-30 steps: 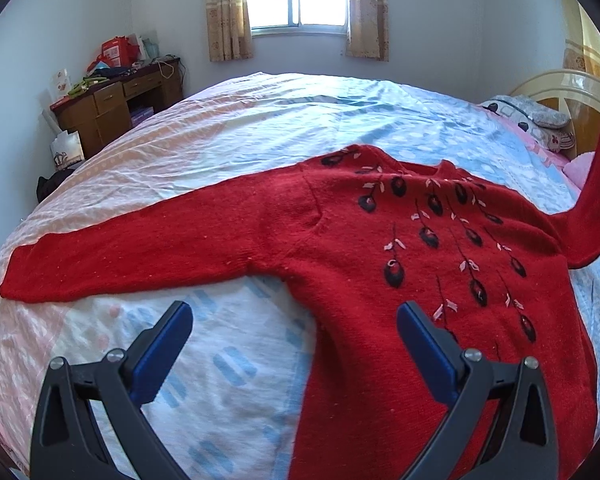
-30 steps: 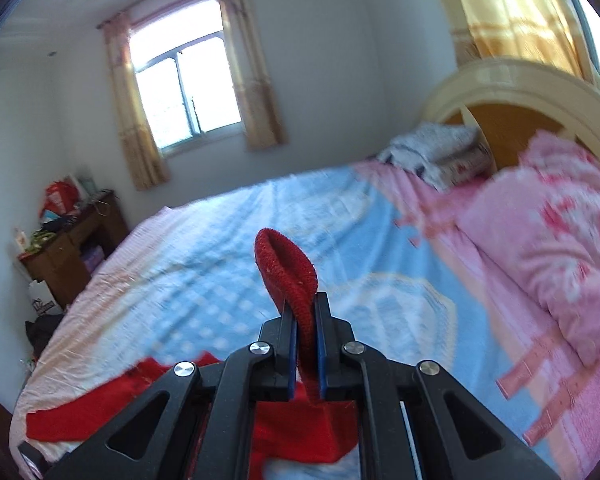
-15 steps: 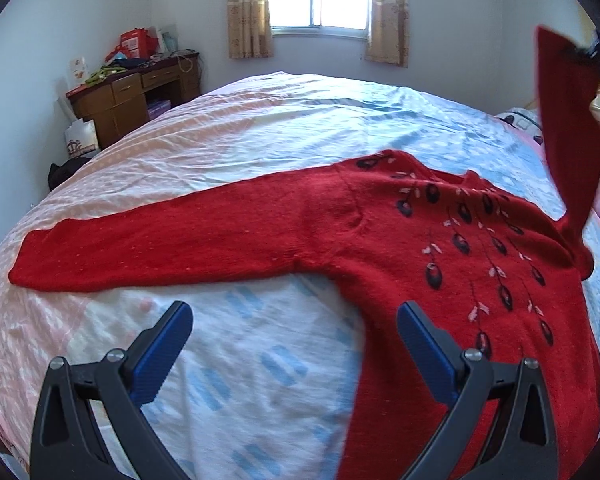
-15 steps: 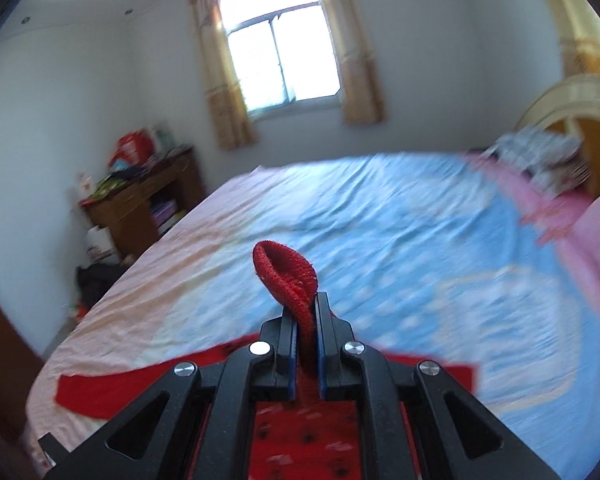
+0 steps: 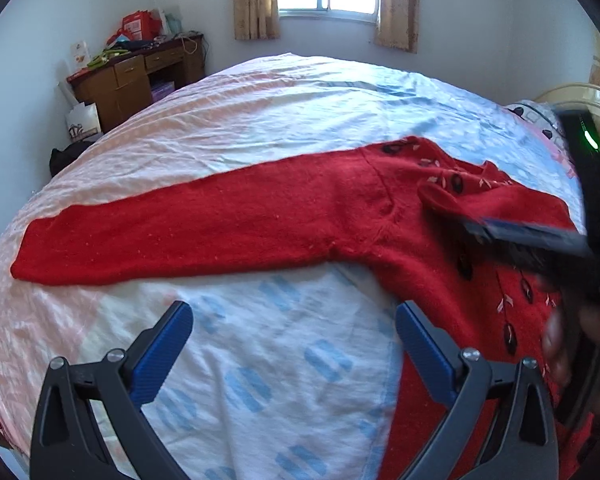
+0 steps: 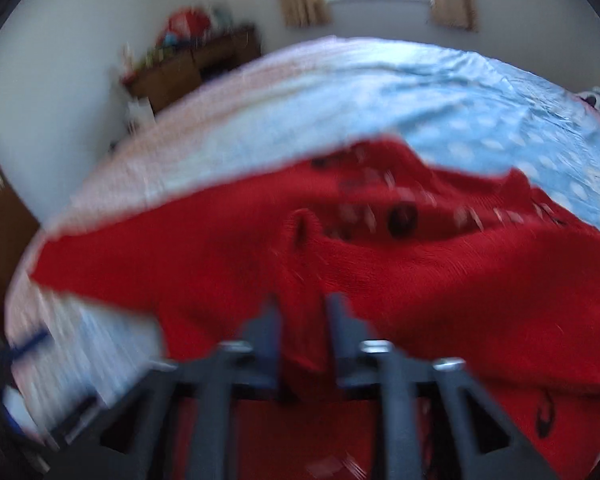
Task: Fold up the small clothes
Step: 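Lift the sleeve and fold it across the cardigan body with the right gripper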
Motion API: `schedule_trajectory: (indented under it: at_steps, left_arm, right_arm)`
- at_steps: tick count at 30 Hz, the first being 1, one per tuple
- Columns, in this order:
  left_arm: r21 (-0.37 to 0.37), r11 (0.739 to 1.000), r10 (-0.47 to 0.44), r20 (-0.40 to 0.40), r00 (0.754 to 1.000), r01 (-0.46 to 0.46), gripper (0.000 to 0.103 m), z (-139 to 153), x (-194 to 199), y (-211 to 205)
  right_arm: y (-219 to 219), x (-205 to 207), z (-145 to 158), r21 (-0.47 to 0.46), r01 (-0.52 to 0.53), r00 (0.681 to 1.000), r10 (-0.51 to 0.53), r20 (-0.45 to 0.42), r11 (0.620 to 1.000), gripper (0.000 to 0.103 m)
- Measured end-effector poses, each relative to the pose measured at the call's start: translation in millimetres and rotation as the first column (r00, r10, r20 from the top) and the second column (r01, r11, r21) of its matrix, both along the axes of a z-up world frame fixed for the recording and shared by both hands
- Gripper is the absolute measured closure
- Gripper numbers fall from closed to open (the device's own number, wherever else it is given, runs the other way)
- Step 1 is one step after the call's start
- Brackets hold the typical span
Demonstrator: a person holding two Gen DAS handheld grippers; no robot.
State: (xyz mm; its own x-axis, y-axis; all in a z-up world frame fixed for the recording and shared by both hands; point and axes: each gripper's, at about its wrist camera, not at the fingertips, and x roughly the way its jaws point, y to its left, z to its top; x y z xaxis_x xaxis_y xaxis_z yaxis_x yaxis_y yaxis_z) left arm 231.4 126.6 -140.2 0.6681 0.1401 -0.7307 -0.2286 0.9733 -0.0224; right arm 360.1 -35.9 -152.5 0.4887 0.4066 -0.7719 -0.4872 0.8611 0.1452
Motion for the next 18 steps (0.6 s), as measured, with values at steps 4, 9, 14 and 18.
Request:
schedule_trajectory:
  at_steps: [4,9,14,18]
  left_arm:
    - [-0.012,0.999,-0.044,0.020,0.999,0.044,0.004,12,12,-9]
    - [-0.028,0.992,-0.122,0.045,0.991,0.124,0.004,28,43,-38]
    - [-0.064,0.975,-0.212,0.022,0.977,0.213,0.012,23,80,-77]
    - [0.023,0.973,-0.229,-0.044,0.973,0.230,0.023,0,106,-99]
  right_arm:
    - [-56,-25,15,0.017,0.027,0.998,-0.028,0.061,0.999,0.052]
    - [-134,-52,28,-0.072,0.173,0.977,-0.162,0.138,0.982,0.044]
    - [-179,-77,24,-0.039,0.213,0.970,-0.207,0.128,0.976,0.043]
    - [-197,-87,12,-0.024,0.239,0.965,-0.235,0.115,0.971,0.043]
